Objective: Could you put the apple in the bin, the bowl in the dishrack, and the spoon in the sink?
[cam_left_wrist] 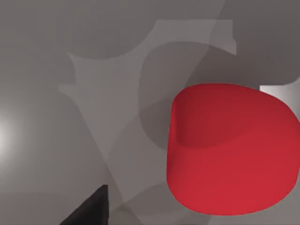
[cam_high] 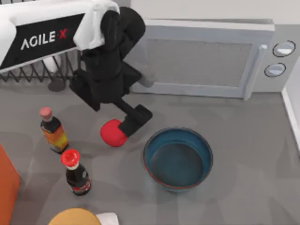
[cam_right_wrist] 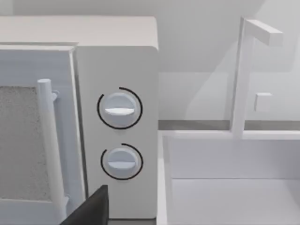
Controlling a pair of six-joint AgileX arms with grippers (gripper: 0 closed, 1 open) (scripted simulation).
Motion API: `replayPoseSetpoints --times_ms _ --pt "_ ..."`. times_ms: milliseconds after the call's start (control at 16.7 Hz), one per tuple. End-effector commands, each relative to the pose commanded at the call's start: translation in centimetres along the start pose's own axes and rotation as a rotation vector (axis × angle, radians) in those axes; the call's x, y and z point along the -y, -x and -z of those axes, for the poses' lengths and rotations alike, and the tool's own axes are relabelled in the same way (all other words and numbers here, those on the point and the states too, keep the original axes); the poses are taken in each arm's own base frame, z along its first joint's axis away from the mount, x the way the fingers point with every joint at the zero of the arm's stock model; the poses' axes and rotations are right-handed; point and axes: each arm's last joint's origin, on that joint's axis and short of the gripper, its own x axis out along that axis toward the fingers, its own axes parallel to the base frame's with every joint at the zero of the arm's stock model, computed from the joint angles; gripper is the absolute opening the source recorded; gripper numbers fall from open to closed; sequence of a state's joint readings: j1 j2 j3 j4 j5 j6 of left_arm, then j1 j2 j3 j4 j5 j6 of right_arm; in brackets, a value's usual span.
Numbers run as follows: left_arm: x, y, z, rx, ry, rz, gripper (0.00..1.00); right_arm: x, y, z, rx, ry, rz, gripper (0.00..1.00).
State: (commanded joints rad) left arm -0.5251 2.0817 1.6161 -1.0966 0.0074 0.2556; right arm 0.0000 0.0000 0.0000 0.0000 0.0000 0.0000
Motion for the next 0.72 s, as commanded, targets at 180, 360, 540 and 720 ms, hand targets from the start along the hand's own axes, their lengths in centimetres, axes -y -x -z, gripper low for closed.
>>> replayPoseSetpoints --times_ms 180,360,540,720 --pt "0.1 -2.2 -0.1 -0.004 -0.004 0.0 1.0 0.0 0.0 0.0 0.0 0.0 0.0 1.0" --pt "0.1 -5.4 -0.2 0.009 -0.004 -0.003 1.0 0.0 0.0 0.0 0.0 0.0 0.0 1.0" --pt "0.1 -6.9 -0.1 0.0 -0.004 -0.001 1.0 0.0 0.0 0.0 0.0 0.0 0.0 1.0" --pt "0.1 -6.9 -0.1 0.0 -0.004 -0.001 1.0 0.0 0.0 0.0 0.0 0.0 0.0 1.0"
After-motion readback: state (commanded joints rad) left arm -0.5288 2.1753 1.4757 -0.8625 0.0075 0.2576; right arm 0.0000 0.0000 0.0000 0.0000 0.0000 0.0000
